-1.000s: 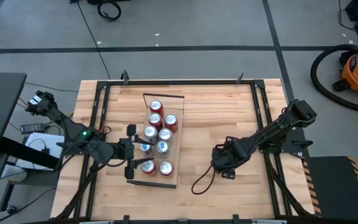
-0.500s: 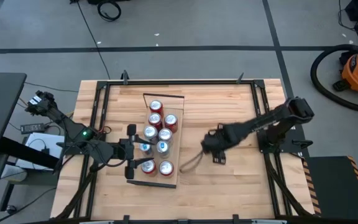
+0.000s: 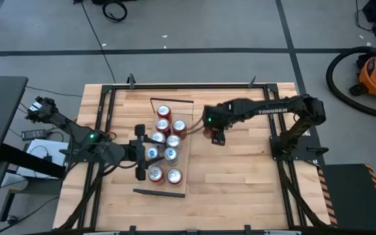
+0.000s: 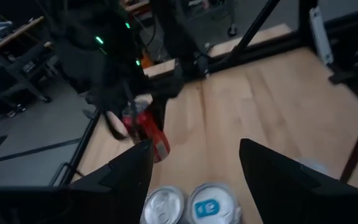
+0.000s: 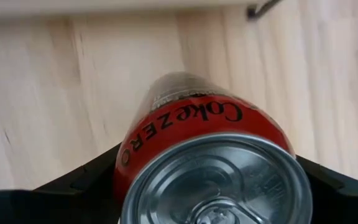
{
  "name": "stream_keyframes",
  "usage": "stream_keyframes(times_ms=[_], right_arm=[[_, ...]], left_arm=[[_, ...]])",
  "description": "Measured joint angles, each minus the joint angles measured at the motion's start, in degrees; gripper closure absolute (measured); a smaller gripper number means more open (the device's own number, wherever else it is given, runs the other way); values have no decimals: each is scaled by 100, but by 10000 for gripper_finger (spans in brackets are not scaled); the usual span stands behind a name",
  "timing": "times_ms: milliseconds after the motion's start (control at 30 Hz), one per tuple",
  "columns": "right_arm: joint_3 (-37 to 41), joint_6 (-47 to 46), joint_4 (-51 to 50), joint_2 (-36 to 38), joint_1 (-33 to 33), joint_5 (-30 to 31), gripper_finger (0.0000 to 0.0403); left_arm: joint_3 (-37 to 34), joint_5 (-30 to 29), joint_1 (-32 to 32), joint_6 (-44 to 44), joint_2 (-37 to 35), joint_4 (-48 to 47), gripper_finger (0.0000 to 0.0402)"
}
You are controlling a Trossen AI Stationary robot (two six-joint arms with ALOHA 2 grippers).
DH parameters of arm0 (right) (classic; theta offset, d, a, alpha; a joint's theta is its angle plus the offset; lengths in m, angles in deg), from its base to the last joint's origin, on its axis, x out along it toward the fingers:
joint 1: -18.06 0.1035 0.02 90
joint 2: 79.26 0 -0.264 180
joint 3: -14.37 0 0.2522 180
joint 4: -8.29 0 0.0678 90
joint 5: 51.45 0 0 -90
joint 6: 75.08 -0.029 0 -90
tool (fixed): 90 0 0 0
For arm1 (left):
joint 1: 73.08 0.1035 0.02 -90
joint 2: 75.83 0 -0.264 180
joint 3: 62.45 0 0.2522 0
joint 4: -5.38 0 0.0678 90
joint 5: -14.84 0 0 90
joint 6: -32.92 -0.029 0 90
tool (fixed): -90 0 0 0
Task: Place canned beverage on shelf
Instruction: Put the red black soda can on the shelf aligned with the red black soda can
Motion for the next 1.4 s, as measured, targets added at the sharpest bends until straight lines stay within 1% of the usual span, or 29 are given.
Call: stream_keyframes(times_ms=[100,267,433,567,767,900,1000,1133,1267,1400], right_arm=[[-233,189,115,0,-249,-208,78],[-545,497,377,-9,-470,-185,77],[-676,619,751,-17,-553,-189,77],[-688,609,1019,-98,-580,-342,77],[-851,616,1000,-608,-626,-298,77],[-1371,607,901,-1000,-729,-270,77],[-1754,619,646,-1273,-792,-225,77],[-2139,680,498,-1572,-860,-365,77],[-2225,832,528,-1811,-896,-423,77],[-2222,870,536,-1867,-922,-477,77]], left_arm=[[0,1,101,-44,0,-202,153],[0,4,237,-131,0,-296,153],[0,21,117,-588,0,27,153],[0,20,112,-892,0,245,153],[0,18,286,-1099,0,317,153],[0,16,422,-1174,0,321,153],[0,15,508,-1200,0,319,153],[0,17,581,-1204,0,271,153],[0,15,596,-1204,0,174,153],[0,17,596,-1204,0,154,153]])
